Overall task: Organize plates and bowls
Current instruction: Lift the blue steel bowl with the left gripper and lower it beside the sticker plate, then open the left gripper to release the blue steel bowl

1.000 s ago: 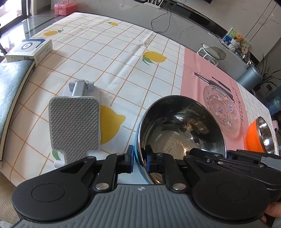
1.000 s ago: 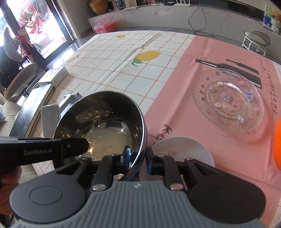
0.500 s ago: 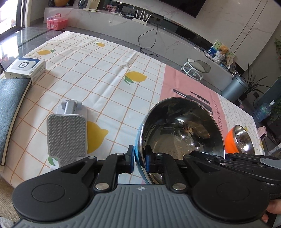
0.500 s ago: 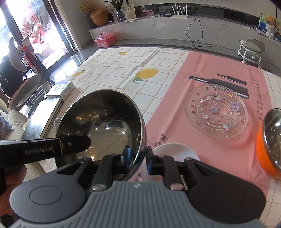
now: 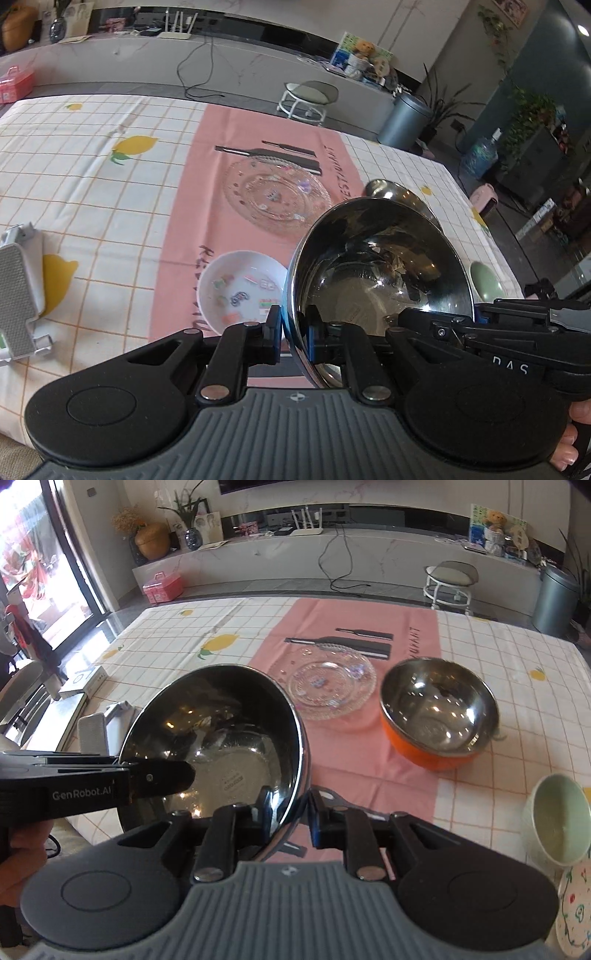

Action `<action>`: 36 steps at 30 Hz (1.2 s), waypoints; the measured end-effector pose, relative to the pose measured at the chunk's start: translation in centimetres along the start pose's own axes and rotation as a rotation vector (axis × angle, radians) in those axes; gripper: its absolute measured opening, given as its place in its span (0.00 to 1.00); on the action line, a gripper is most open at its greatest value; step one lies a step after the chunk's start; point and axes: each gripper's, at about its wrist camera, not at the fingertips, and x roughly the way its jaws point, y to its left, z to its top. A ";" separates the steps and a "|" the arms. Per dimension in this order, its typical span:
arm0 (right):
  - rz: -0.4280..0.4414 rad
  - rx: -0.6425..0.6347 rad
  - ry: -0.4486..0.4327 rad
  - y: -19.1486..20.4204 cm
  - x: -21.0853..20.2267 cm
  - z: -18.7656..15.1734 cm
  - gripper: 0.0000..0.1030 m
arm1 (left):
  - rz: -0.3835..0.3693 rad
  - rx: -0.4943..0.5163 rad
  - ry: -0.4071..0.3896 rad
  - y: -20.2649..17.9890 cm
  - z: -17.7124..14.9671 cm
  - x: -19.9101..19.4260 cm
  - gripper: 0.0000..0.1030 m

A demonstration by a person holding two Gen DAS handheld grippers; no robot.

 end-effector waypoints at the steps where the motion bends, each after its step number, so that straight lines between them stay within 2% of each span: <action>1: -0.008 0.018 0.003 -0.5 0.0 -0.6 0.18 | -0.003 0.011 0.013 -0.3 -0.2 0.5 0.13; 5: -0.006 0.081 0.044 -2.4 0.9 -2.7 0.18 | -0.010 0.040 0.047 -1.1 -0.9 1.6 0.14; 14: 0.038 0.112 0.115 -3.5 2.5 -4.2 0.19 | -0.017 0.055 0.164 -0.4 -2.6 3.4 0.14; 20: 0.052 0.103 0.165 -3.4 3.9 -4.8 0.19 | -0.011 0.053 0.186 0.0 -3.3 3.8 0.15; 24: 0.068 0.098 0.167 -3.4 4.1 -4.7 0.20 | -0.025 0.042 0.190 0.5 -3.3 3.7 0.15; 26: 0.078 0.095 0.172 -3.4 4.1 -4.7 0.21 | -0.032 0.034 0.195 0.7 -3.2 3.7 0.15; 28: 0.079 0.095 0.184 -3.6 4.3 -4.7 0.30 | -0.037 0.037 0.199 0.8 -3.2 3.6 0.16; 30: 0.066 0.109 0.177 -3.9 4.3 -4.6 0.40 | -0.030 0.091 0.177 0.4 -3.3 3.2 0.19; 31: 0.069 0.112 0.165 -4.2 4.1 -4.5 0.40 | -0.015 0.112 0.155 0.3 -3.4 2.9 0.22; 32: 0.077 0.114 0.153 -4.4 3.8 -4.4 0.41 | 0.002 0.131 0.131 0.1 -3.5 2.5 0.33; 33: 0.083 0.114 0.143 -4.6 3.5 -4.3 0.46 | 0.013 0.145 0.110 0.1 -3.6 2.2 0.48; 34: 0.090 0.114 0.128 -4.9 3.1 -4.2 0.57 | 0.017 0.163 0.078 -0.1 -3.6 1.8 0.55; 35: 0.096 0.118 0.106 -5.2 2.6 -4.0 0.62 | 0.017 0.169 0.046 -0.1 -3.6 1.4 0.63; 36: 0.098 0.124 0.090 -5.5 2.3 -3.9 0.66 | 0.016 0.167 0.020 0.0 -3.6 1.1 0.66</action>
